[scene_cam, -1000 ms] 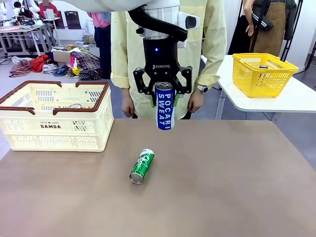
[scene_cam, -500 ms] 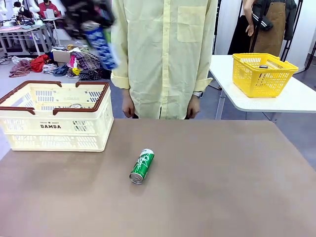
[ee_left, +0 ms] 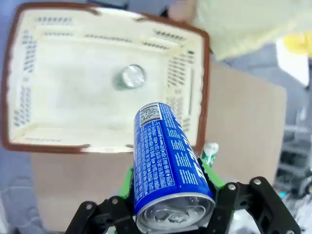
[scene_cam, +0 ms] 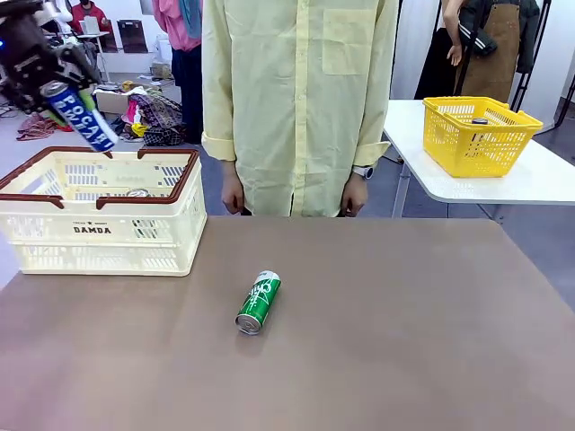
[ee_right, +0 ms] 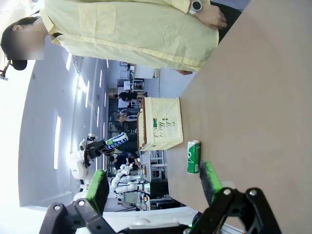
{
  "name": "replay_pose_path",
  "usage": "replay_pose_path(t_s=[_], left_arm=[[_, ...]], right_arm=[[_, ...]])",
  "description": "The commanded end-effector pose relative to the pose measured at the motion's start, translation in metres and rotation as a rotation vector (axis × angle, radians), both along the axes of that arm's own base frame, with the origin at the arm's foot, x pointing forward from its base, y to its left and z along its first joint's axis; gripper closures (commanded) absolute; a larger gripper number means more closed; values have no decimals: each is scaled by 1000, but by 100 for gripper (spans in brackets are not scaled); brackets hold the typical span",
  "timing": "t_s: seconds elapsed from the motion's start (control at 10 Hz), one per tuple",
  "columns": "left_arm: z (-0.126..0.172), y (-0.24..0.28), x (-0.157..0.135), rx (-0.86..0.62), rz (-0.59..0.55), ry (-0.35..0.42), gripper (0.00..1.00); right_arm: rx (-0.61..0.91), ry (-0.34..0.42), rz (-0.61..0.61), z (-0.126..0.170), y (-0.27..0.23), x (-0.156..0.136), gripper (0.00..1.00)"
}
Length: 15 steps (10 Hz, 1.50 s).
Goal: Place the drinks into the Shopping basket.
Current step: Pick up one drink and place it into the Shopping basket.
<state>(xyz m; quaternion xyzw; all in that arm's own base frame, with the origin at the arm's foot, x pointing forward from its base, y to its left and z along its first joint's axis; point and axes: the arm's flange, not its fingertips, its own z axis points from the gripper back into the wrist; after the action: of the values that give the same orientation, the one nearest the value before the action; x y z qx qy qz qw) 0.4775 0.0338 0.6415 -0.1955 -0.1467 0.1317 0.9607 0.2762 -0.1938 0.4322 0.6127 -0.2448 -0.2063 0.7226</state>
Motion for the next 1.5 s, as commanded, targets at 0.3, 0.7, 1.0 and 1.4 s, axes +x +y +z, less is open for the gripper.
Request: replay_pose_path(t_s=[0.3, 0.7, 1.0, 1.4], left_arm=[[0, 0, 0, 0, 0, 0, 100], [-21, 17, 69, 222, -87, 118, 100], [-55, 39, 103, 316, -176, 167, 100], [-129, 39, 149, 333, -322, 314, 100]], right_arm=[[6, -29, -5, 3, 0, 4, 0], [6, -29, -5, 3, 0, 4, 0], [6, -29, -5, 3, 0, 4, 0], [6, -29, -5, 3, 0, 4, 0]])
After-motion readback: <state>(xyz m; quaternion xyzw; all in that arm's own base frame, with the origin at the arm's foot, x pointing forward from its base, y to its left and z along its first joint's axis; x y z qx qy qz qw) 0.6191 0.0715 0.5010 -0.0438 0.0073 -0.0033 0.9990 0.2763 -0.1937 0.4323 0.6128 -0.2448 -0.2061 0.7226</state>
